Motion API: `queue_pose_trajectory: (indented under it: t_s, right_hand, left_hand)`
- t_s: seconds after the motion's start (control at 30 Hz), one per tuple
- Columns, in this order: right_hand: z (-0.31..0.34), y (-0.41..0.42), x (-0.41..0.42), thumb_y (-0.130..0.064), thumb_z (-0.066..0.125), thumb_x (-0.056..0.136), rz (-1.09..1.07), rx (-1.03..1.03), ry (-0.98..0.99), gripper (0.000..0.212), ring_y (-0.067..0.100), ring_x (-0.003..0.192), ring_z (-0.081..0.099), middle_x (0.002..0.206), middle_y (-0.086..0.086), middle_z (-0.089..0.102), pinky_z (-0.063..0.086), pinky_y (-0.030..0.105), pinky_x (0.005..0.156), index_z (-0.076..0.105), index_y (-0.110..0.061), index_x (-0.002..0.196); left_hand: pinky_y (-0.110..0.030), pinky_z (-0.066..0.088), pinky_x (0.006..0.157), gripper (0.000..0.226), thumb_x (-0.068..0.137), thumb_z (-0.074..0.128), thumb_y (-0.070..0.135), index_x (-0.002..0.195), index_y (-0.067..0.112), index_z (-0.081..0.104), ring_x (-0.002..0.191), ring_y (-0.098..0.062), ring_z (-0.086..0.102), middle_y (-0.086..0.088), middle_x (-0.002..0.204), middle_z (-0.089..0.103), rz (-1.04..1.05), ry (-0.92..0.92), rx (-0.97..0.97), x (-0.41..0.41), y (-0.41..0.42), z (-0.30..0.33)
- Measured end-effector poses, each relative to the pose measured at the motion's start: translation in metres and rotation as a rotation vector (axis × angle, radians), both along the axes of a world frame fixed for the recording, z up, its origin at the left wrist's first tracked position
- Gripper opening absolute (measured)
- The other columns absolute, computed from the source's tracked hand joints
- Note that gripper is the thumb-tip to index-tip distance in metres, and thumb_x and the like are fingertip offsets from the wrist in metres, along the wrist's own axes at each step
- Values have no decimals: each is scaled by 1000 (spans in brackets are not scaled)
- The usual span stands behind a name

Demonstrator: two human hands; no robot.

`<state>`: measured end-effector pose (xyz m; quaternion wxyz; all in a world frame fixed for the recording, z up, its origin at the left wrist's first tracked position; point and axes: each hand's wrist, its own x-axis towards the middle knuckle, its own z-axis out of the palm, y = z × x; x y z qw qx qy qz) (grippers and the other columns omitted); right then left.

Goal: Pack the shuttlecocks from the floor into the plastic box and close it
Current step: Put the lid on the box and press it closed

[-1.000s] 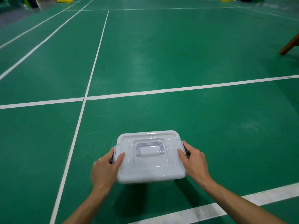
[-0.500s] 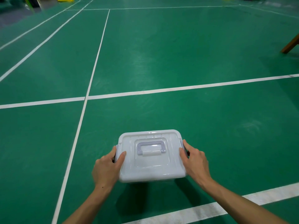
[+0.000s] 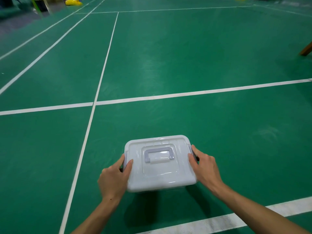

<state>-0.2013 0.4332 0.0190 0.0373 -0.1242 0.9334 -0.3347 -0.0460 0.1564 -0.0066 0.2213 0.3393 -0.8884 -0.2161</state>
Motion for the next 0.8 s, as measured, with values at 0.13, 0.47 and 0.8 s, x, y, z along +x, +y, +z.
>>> queue_pose_trajectory:
  t_s: [0.13,0.47,0.8]
  right_hand:
    - [-1,-5,0,-30,56,105,31,-37,-12,30,29,62,53,68,4,60,49,43,61,65,-15,129]
    - [-3,0,-9,-38,60,100,60,-166,-143,37,5,90,70,118,-11,68,61,42,83,53,-32,135]
    - [-17,0,-4,-46,54,107,-28,-290,-340,37,18,73,62,86,1,73,49,35,66,68,-15,94]
  left_hand:
    - [-39,60,65,34,92,72,51,123,37,73,64,-17,67,11,78,74,20,60,137,2,-1,3]
    - [-35,40,59,62,75,54,76,73,14,59,61,-18,49,7,66,57,-105,-28,532,-1,-21,9]
    - [-24,30,46,72,74,59,83,77,12,50,50,-19,39,-9,64,45,-91,-59,1019,7,-12,5]
